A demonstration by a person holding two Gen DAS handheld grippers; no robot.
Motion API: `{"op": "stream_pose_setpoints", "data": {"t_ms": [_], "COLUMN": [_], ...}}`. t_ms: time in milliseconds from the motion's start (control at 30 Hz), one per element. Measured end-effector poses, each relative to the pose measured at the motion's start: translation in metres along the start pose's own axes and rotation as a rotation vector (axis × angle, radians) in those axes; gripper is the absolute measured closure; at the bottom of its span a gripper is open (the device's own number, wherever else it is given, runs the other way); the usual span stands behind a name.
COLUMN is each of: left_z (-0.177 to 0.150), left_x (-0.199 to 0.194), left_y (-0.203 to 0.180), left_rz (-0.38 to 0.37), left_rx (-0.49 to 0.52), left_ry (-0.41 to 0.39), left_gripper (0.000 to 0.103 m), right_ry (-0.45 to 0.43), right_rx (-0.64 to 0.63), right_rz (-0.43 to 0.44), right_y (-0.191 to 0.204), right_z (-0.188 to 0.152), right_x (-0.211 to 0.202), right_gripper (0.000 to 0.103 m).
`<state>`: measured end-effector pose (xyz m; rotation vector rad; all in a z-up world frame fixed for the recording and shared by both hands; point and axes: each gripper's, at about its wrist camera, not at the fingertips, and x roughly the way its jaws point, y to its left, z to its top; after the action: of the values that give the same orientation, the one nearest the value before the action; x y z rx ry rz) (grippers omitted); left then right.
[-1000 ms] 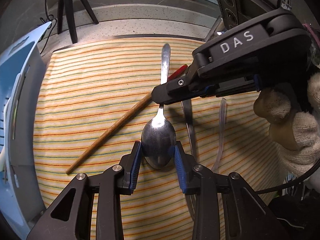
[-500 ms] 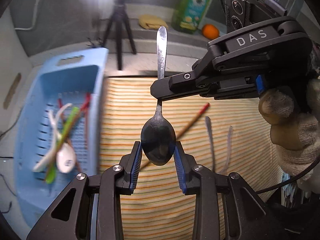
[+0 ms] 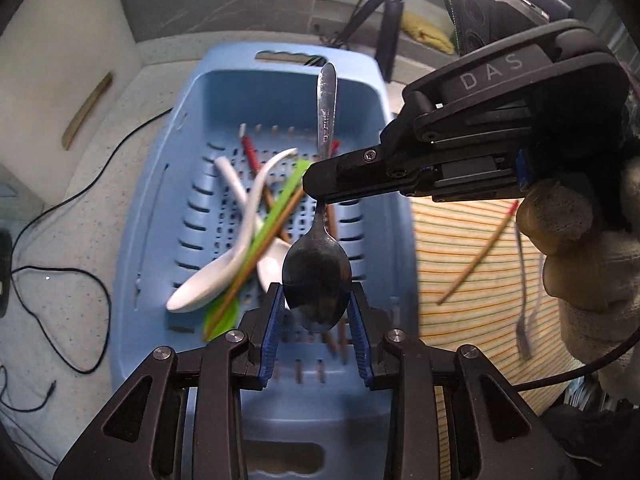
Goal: Organize utensils
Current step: 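Lift the metal spoon with the left tool and drop it into the basket, then grasp the red-tipped chopstick with the left tool while the right tool grasps the clear plastic spoon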
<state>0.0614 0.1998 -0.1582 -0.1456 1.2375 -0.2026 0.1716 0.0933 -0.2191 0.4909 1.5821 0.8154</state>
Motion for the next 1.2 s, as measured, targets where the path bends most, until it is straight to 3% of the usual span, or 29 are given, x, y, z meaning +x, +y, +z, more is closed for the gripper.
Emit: {"op": "stream_pose_setpoints", "data": {"t_ms": [167, 533, 700, 1200], "left_z": [0.007, 0.014, 0.009, -0.006], "left_x": [0.018, 0.031, 0.02, -0.011], "left_y": [0.015, 0.025, 0.024, 0.017], "left_rz": [0.012, 0.04, 0.052, 0.135], "left_rx": [-0.017, -0.006, -0.022, -0.075], "left_ry": [0.046, 0.075, 0.072, 0.012], "left_gripper": [0.073, 0.073, 0.072, 0.072], "right_ry": [0.021, 0.019, 0.014, -0.032], "right_rx": [0.011, 0.001, -0.016, -0.089], "right_rz": [-0.048, -0.133, -0.125, -0.104], "right_y": [0.004, 0.006, 0.01, 0.013], "right_z": [0.013, 0.029, 0.031, 0.01], "right_x": [0.027, 0.047, 0.041, -0.02], "right_gripper": [0.1, 0.096, 0.082, 0.08]}}
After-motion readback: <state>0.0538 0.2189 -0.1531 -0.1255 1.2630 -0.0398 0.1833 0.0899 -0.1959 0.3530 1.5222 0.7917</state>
